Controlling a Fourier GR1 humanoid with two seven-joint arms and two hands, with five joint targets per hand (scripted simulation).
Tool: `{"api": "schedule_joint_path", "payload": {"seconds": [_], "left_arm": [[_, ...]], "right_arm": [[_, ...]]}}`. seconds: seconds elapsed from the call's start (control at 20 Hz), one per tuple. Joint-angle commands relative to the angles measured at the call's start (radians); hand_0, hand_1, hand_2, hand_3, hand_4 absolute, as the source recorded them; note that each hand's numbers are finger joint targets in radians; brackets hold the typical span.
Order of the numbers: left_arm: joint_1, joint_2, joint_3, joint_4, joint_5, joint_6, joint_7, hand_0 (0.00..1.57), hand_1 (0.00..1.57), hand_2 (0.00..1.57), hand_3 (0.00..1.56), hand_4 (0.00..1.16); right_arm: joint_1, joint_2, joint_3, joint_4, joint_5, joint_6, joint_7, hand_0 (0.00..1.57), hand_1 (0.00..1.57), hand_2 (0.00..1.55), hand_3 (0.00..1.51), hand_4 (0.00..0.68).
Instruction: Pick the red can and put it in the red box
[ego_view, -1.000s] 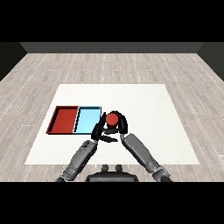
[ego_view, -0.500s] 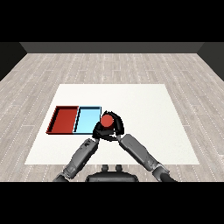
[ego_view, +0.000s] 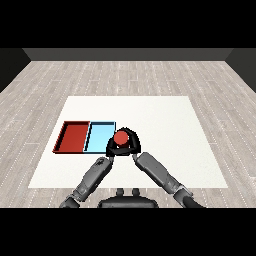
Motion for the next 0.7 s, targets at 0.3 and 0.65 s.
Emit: {"api": "schedule_joint_path", "payload": {"seconds": [0.3,0.65], "left_arm": [[-0.051,-0.008,-0.076,0.045,0.034,0.225,-0.003,1.56,1.56,1.51,1.41,0.97],[-0.011,-0.008,-0.041,-0.036,-0.021,0.248,0.026,1.57,1.57,1.53,1.43,0.97]], "right_arm": [[0.044,0.006,0.080,0.017,-0.047,-0.011,-0.069,1.50,1.50,1.45,1.38,0.606],[0.016,0.006,0.032,-0.049,-0.072,-0.013,0.005,1.45,1.45,1.44,1.38,0.597]]}}
